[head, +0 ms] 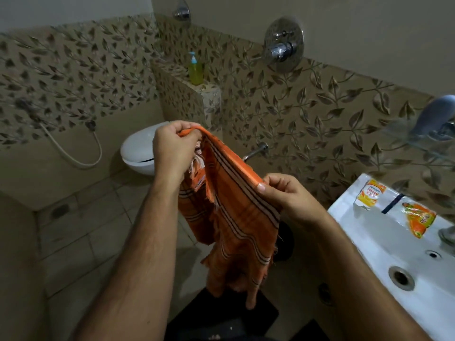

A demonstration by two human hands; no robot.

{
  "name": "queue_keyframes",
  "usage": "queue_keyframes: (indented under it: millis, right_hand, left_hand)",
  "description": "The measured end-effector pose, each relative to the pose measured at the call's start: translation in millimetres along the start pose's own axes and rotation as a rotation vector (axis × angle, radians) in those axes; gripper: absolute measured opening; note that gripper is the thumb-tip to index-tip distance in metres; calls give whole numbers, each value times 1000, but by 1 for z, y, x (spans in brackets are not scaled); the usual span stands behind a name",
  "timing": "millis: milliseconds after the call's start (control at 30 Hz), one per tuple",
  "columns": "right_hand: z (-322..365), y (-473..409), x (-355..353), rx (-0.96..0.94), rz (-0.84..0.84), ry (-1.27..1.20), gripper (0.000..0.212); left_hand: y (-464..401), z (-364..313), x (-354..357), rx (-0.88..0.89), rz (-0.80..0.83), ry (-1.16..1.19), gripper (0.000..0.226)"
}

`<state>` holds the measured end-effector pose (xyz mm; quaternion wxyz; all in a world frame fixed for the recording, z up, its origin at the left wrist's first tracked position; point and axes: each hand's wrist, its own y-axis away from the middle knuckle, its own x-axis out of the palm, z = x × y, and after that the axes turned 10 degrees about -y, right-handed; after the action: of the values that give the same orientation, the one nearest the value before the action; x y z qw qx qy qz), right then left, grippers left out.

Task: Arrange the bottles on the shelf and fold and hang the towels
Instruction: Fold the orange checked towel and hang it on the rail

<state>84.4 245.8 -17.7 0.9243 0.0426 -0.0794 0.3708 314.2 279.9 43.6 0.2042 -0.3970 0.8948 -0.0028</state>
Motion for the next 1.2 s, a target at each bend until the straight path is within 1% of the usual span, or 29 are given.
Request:
queue_keyframes:
  millis: [67,133,233,267,333,400,467,533,600,667,733,867,967,1033,1100,1167,1200]
  right_hand:
    - [3,-2,2,-71,-117,-16,23]
    - [11,-5,8,-123,-185,7,17]
    - [22,-14,15,-153,-264,214,15]
    - [23,-18,16,-149,-280,292,15]
    - [23,-25,19,-142,-287,443,15]
    - [21,-31,26,-140,-262,558,14]
    - [19,-35,32,-122,-207,620,14]
    - [17,-36,36,-89,-154,661,15]
    - [17,-35,37,-79,-139,676,15]
    - [19,-33,34,-78,-119,657,13]
    - [19,-30,32,-46,-114,582,13]
    - [17,-22,24,130,-91,452,33]
    - [22,-11,12,217,-70,338,32]
    - [29,-6,7,219,-70,318,25]
    - [36,-7,8,183,-134,343,20]
    - [37,-14,12,97,-215,423,17]
    - [35,-19,15,54,-247,492,16]
  left_hand:
    - [-4,12,-1,-79,90,26,15]
    - [-1,23,-1,-132,201,43,15]
    - [11,40,0,-152,292,-42,40]
    - [16,45,1,-150,310,-53,44]
    - [26,50,4,-139,354,6,43]
    - [35,52,7,-83,420,77,41]
    - [42,52,9,-23,525,147,46]
    - [47,50,11,23,615,161,48]
    - [47,50,12,60,655,131,37]
    - [46,50,12,56,665,113,22]
    - [44,49,12,28,608,81,12]
    - [37,50,17,-1,391,-56,11]
    - [30,56,15,-40,292,-101,14]
    - [28,60,14,-50,290,-116,16]
    - [28,62,15,-58,338,-97,15]
    - [33,64,19,-71,390,-53,17]
    - [36,65,20,-70,403,-42,23]
